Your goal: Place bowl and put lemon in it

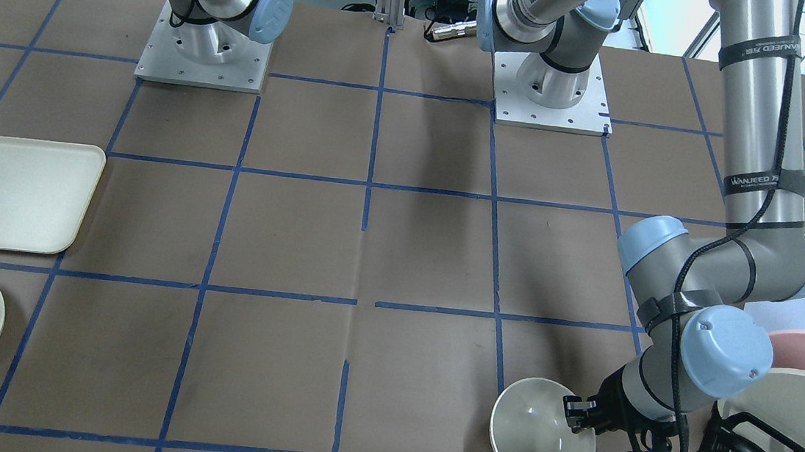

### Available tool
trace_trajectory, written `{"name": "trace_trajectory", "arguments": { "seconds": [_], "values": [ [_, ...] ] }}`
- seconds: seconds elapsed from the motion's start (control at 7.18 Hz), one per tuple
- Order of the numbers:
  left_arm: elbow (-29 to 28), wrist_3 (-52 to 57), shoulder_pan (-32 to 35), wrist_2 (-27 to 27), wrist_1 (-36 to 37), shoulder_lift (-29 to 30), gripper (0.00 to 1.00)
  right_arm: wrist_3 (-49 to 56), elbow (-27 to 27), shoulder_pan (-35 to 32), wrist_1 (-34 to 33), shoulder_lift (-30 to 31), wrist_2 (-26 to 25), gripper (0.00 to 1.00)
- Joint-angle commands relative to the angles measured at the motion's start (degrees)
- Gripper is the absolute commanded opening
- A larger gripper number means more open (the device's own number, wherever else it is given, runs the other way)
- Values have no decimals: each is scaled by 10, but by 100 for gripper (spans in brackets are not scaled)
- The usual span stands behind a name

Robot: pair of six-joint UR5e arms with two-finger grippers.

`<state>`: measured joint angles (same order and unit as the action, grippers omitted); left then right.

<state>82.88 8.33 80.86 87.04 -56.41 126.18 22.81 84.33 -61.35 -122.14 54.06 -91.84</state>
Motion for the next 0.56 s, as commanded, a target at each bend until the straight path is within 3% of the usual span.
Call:
{"name": "trace_trajectory", "arguments": {
  "seconds": [0.0, 0.42],
  "values": [
    [-1, 2, 1, -3, -13, -18, 0, -1, -7, -1, 46, 18, -4, 0],
    [10, -1, 21, -38, -104, -98, 0, -6, -22, -17, 208, 97, 3, 0]
  ]
}}
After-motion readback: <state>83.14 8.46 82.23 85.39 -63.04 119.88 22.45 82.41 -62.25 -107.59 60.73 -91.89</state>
